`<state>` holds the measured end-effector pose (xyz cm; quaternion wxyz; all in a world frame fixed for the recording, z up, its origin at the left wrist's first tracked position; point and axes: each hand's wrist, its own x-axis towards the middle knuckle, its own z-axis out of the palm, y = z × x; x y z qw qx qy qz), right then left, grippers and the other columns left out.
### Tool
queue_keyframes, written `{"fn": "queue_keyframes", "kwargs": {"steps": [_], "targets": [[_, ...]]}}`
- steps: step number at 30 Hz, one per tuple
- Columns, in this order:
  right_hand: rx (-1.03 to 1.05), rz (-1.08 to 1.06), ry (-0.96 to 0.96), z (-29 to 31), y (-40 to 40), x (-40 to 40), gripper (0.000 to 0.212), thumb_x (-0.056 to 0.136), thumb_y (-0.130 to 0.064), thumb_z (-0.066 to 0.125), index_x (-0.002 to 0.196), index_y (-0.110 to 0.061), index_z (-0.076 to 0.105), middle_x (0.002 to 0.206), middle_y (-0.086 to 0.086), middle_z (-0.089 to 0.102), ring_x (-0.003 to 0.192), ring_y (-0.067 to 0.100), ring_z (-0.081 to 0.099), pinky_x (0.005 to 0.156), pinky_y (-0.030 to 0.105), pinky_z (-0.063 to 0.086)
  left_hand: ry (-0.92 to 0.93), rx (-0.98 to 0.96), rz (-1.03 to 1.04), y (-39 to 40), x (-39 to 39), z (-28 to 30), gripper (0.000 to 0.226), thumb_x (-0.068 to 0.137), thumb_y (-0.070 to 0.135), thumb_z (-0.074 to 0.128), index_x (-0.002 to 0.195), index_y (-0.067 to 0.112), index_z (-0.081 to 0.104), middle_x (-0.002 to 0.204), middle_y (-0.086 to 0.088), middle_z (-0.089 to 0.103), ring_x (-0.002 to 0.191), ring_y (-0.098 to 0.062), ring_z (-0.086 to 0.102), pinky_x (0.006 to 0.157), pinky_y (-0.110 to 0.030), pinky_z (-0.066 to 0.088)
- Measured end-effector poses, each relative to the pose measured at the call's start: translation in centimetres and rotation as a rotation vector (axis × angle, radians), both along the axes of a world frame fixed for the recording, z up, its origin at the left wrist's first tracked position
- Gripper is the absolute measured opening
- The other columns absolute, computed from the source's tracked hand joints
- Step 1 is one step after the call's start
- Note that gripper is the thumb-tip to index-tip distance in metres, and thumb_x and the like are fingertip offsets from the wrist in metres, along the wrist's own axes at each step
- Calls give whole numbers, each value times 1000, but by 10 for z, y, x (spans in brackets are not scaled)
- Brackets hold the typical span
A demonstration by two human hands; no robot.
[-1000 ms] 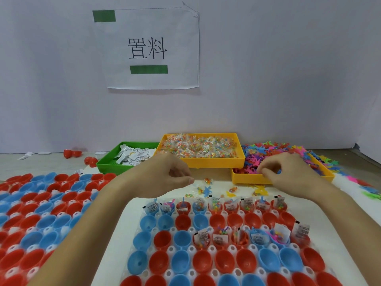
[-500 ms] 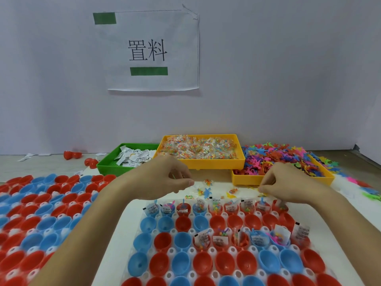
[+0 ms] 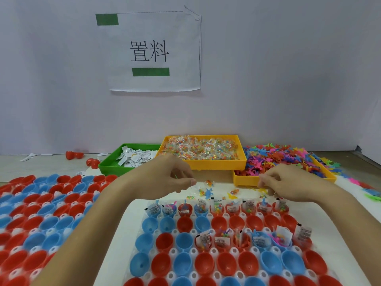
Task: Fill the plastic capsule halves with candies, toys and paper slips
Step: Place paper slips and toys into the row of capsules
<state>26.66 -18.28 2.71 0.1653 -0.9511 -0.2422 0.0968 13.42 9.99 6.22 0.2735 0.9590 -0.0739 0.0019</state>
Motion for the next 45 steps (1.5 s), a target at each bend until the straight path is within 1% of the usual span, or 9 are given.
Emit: {"fn": "queue_keyframes", "kwargs": {"steps": [6,12,17,20,23,31,34,38,45], "targets": [[-121,24,141,0,13,-9,58,103,-55,19,110,-31,72,99,-14,61,90,2,61,89,26,42,8,-6,5,1,0,-1,19,95,38,62,96,24,74,82,3,73,75,-6,68,78,-37,57],[2,-50,26,-5,9,-1,53,106,-39,40,85,-9,78,65,-20,66,61,-4,67,60,14,46,9,-6,11,1,0,-1,19,94,39,62,94,26,74,81,4,73,76,-9,69,78,-40,57],[221,-18,-146,4,3,1,40,96,-31,64,59,-17,73,55,-1,67,47,11,53,50,15,42,-2,3,7,-2,-1,1,19,94,41,61,95,26,74,83,5,73,77,-8,69,77,-38,58],[392,59,-159,14,9,-10,14,84,-24,79,71,-29,77,70,-20,72,69,-5,66,60,11,44,-30,-31,-4,-10,-1,2,19,94,39,62,92,24,74,81,4,73,76,-8,69,79,-37,57],[644,162,7,20,20,-23,10,78,-12,84,82,-18,77,76,-7,77,74,5,72,62,8,49,-68,-113,-23,-21,1,1,16,94,32,65,95,18,74,81,3,75,76,-9,70,80,-37,58],[772,337,106,35,43,-49,29,67,-25,89,86,-19,67,85,4,76,78,24,75,79,42,59,-142,-387,-14,-47,3,-1,24,84,27,77,104,15,71,76,0,77,72,-10,73,75,-33,60],[811,382,136,36,44,-51,16,80,-12,82,91,-18,71,89,6,76,84,29,75,84,47,61,-199,-392,18,-45,3,1,9,83,16,79,88,11,73,69,-3,74,64,-12,70,66,-28,58],[660,263,-16,28,40,-40,15,97,-15,63,93,-23,75,85,-4,77,83,10,74,77,27,59,-241,-333,67,-37,3,2,8,85,11,75,81,12,68,67,5,68,63,-13,67,68,-36,56],[168,168,98,7,41,-32,74,90,-65,16,104,-23,75,110,-13,70,102,2,63,90,23,45,-231,-242,66,-31,4,1,16,86,11,72,78,21,63,70,3,67,70,-21,69,72,-41,58]]}}
